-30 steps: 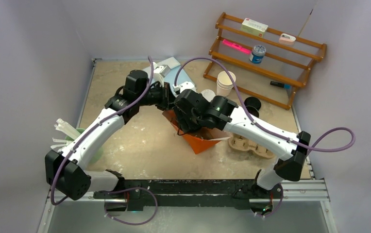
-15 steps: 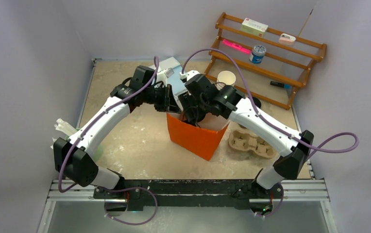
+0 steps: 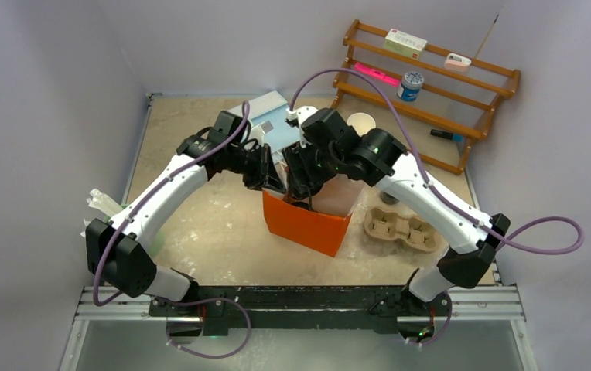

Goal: Pack the takeout coffee
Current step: Place the coffee cup on the cup tray.

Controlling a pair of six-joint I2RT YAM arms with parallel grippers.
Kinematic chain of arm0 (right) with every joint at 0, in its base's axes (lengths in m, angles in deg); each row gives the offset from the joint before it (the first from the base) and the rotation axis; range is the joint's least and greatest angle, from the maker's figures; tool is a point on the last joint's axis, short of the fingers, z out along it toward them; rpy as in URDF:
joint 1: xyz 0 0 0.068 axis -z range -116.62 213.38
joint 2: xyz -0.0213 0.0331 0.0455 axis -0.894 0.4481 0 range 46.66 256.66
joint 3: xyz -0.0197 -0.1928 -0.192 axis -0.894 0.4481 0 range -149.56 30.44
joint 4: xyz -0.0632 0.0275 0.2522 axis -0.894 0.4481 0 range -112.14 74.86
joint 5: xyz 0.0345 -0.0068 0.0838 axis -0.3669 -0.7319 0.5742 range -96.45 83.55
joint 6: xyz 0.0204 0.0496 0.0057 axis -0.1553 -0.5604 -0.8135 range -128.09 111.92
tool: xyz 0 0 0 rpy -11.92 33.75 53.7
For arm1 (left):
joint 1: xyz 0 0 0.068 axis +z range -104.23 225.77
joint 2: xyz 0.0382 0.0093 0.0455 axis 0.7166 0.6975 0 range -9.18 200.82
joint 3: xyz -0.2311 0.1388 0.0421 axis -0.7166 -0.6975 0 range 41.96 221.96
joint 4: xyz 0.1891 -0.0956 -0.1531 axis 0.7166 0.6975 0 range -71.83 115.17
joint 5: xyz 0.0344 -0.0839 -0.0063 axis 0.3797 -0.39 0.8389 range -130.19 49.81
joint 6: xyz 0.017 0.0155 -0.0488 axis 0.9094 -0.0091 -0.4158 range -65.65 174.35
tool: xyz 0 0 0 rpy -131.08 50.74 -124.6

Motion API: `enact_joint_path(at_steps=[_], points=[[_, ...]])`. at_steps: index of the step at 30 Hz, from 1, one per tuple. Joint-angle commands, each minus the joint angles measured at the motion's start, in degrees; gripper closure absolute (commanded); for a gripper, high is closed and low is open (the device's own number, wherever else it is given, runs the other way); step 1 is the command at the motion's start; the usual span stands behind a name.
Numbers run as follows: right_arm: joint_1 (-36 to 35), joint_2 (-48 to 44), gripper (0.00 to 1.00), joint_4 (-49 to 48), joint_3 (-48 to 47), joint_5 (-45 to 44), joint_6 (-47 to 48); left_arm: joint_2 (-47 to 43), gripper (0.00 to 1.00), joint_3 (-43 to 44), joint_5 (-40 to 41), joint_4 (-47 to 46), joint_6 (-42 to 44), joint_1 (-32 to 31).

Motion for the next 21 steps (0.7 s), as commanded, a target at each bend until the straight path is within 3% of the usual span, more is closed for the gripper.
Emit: enact_joint_path(at_steps=[1, 7, 15, 21], points=[[-3.4, -1.8, 1.00, 0.6, -1.8, -2.6, -0.9, -2.0, 1.00, -0.4, -0.4, -2.2, -2.8, -0.4], [-4.3, -6.6, 1.00, -0.6, 5.9, -4.3, -1.9, -1.5, 1.00, 0.5, 1.1, -6.5, 1.0, -0.2], [-4.3, -8.6, 1.00, 8.9, 8.8, -8.0, -5.8, 0.5, 1.00, 3.7, 4.6, -9.3, 6.3, -0.2], [-4.3, -11.6, 1.00, 6.0, 14.5, -9.6, -6.2, 3.4, 1.00, 7.7, 4.0, -10.1, 11.4, -0.3]])
